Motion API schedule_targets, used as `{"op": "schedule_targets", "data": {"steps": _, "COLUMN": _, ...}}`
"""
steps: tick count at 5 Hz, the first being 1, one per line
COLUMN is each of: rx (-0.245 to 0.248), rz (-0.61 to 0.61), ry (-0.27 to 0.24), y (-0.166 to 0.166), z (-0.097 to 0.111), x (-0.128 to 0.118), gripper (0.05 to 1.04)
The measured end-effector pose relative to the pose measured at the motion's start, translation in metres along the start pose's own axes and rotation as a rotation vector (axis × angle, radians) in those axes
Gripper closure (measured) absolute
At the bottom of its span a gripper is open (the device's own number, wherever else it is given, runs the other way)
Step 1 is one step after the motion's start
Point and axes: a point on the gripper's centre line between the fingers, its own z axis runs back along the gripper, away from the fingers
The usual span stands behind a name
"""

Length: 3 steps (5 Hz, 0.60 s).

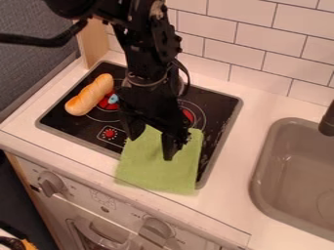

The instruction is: Put the silver pot on the green cloth

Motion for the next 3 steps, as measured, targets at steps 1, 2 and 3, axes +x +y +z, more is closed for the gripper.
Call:
{"op": "schedule_targets", "data": {"steps": 1, "rx": -0.005, "rz": 0.001, "ry": 0.027, "y": -0.001, "z": -0.005, "x": -0.003, "gripper": 0.084}}
{"op": "schedule_targets", "data": {"steps": 2, "rx": -0.015, "rz": 0.028, "ry": 0.023, "y": 0.007, "z": -0.003, "x": 0.023, "gripper": 0.084}}
{"op": "schedule_targets", "data": {"steps": 3, "rx": -0.010, "rz": 0.054, "ry": 0.012, "y": 0.016, "z": 0.004, "x": 0.058, "gripper": 0.084}}
